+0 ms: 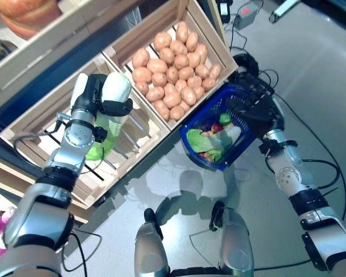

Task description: Put vegetables into the basket

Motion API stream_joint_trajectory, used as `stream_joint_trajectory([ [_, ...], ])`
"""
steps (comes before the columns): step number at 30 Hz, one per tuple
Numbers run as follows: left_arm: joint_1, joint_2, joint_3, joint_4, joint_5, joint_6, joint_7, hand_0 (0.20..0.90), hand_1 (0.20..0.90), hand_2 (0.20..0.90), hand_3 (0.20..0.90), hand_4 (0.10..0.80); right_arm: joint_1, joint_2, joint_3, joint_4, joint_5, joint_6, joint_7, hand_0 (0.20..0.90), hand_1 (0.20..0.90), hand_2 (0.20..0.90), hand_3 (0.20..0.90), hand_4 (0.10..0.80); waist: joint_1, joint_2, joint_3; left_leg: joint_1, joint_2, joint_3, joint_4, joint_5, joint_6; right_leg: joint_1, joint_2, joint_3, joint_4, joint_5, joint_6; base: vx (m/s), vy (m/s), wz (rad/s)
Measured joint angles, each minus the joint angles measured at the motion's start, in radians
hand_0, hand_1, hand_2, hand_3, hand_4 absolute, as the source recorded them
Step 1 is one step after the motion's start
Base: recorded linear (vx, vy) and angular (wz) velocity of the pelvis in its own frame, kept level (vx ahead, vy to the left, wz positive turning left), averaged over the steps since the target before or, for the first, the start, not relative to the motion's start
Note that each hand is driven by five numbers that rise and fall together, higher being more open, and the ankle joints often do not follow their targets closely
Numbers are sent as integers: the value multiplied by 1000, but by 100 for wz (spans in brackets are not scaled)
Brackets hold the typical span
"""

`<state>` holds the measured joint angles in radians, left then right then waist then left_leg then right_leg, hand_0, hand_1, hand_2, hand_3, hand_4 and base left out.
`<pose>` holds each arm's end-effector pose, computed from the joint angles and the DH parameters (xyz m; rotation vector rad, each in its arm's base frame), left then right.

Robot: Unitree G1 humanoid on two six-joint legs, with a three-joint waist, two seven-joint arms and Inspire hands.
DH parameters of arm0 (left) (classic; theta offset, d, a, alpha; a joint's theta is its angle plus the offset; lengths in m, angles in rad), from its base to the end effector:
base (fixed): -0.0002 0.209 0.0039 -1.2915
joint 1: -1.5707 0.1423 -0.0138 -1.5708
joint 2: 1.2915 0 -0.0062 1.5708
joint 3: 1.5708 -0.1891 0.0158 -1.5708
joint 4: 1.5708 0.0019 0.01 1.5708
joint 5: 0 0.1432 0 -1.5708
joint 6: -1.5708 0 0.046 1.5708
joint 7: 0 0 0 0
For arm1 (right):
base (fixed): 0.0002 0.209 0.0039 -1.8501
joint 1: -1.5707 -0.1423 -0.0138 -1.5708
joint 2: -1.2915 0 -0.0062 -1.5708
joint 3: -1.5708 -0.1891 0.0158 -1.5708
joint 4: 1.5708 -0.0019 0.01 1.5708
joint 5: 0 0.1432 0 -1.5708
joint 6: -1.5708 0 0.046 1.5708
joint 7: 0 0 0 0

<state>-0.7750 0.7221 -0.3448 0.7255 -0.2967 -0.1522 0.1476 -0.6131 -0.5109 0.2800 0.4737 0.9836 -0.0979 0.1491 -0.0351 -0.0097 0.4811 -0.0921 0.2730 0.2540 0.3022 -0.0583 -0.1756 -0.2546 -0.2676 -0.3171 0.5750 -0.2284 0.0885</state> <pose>0.3316 0.2647 0.1554 0.5266 -0.1754 0.1595 0.3180 -0.2024 0.1191 0.3608 -0.1386 0.2885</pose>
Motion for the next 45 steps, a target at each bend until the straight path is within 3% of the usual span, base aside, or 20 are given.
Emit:
stream_joint_trajectory([
  [2, 46, -70, 33, -22, -83, -3, -34, 300, 300, 300, 300, 400, 11, 17, 27, -1, -5, 63, 32, 900, 900, 900, 900, 800, -1, 13, -23, 78, -1, 2, -58, 8, -2, 85, 10, -19, -48, 5, 9, 125, -63, 12],
  [4, 92, -134, 40, -33, -147, -6, -63, 300, 300, 300, 300, 400, 34, 26, 58, -1, -36, 123, 79, 900, 900, 900, 900, 800, 2, 23, -107, 87, -11, 10, -111, 27, 3, 95, 15, -25, -91, 15, 24, 134, -54, 16],
  [7, 137, -214, 43, -59, -221, -6, -115, 300, 300, 300, 300, 400, 35, 42, 118, 0, -46, 202, 121, 900, 900, 900, 900, 800, 4, 36, -144, 165, -23, 26, -176, 43, 9, 189, 27, -27, -176, 35, 50, 106, -46, 14],
  [10, 202, -276, 42, -84, -306, -6, -165, 300, 300, 300, 300, 400, 62, 72, 160, -1, -78, 242, 151, 900, 900, 900, 900, 800, 12, 37, -226, 195, -34, 29, -223, 51, 16, 237, 38, -26, -260, 66, 69, 78, -49, 6],
  [14, 235, -323, 42, -100, -348, -6, -207, 300, 300, 300, 300, 400, 69, 99, 202, -1, -83, 267, 152, 900, 900, 900, 900, 800, 18, 33, -266, 243, -42, 29, -269, 59, 21, 326, 60, -27, -387, 118, 88, 45, -32, 8],
  [22, 275, -336, 42, -143, -386, -5, -222, 300, 300, 300, 300, 400, 72, 138, 208, 3, -91, 294, 152, 900, 900, 900, 900, 800, 30, 8, -311, 277, -67, 24, -315, 70, 35, 427, 72, -29, -561, 203, 107, 32, -23, 7],
  [29, 340, -352, 40, -159, -403, -5, -224, 300, 300, 300, 300, 400, 110, 169, 209, 14, -126, 308, 152, 900, 900, 900, 900, 800, 30, -13, -363, 299, -67, 20, -347, 83, 32, 454, 83, -30, -597, 213, 106, 39, -9, 2],
  [36, 376, -386, 36, -167, -429, 3, -234, 300, 300, 300, 300, 400, 115, 177, 213, 38, -157, 333, 152, 900, 900, 900, 900, 800, 30, -17, -368, 316, -69, 3, -378, 106, 32, 482, 90, -47, -630, 230, 106, 32, -10, 7],
  [45, 411, -397, 25, -171, -581, 32, -293, 300, 300, 300, 300, 400, 115, 209, 204, 127, -156, 346, 152, 900, 900, 900, 900, 800, 49, -33, -384, 324, -70, -1, -385, 111, 32, 495, 92, -49, -644, 237, 105, 4, -3, 1],
])
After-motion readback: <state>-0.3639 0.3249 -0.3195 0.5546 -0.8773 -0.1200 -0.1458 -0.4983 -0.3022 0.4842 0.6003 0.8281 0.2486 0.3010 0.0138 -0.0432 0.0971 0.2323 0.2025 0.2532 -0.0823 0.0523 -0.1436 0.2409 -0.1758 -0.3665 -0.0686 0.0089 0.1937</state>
